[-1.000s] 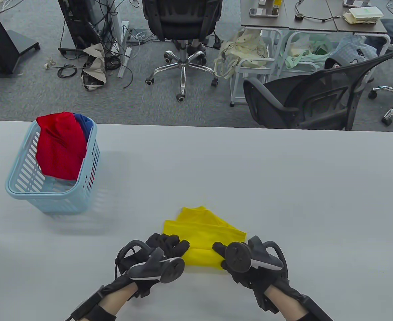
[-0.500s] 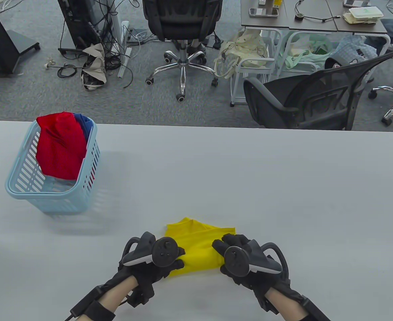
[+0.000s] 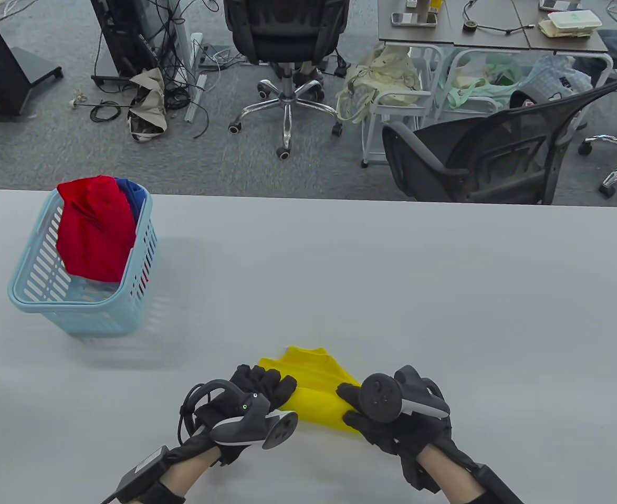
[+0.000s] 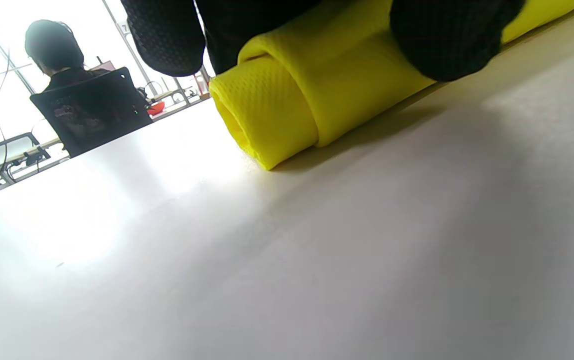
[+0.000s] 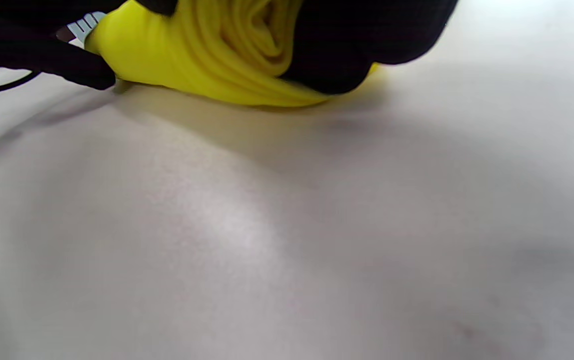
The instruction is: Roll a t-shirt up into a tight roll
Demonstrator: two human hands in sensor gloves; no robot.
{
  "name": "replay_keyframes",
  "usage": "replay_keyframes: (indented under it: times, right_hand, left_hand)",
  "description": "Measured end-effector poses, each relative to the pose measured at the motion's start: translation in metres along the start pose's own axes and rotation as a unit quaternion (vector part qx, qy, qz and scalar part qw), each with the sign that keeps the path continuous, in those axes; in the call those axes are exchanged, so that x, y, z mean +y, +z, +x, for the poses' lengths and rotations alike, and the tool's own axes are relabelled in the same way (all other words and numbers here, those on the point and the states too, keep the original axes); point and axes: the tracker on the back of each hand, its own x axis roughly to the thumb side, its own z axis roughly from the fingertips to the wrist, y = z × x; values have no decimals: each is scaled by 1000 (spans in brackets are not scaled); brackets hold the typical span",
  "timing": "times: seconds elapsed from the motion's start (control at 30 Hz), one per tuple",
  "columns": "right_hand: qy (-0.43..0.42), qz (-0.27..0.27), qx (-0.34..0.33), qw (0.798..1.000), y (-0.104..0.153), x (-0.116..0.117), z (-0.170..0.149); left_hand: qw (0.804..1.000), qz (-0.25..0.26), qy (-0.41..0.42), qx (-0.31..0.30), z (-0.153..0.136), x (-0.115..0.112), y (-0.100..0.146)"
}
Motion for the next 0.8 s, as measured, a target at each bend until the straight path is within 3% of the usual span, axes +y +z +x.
replay_keyframes:
  times: [0.1,0.2,0.37,0.43,0.5,0.63,0.8]
  right_hand:
    - [34,-17,18,999,1,1,3]
    - [86,-38,31,995,3,0,6]
    - [127,-30,37,991,-1,8,12]
    - [140,-21,40,989,-5,9,12]
    - [103,-12,27,994,-6,6,11]
    - [62,0,16,998,-4,3,7]
    - [26,23,7,999,-2,0,1]
  left_hand:
    - [999,17,31,-4,-6,4,0]
    - [994,2,110,-8,-14,5,0]
    - [955,-29,295,-14,-35,-5,-2]
    - [943,-32,332,-5,-40,-8,-2]
    - [951,-22,308,0,-40,-8,-1]
    - [986,-22,167,-9,-22,-6,2]
    - [998,-28,62,-14,-6,-8,-2]
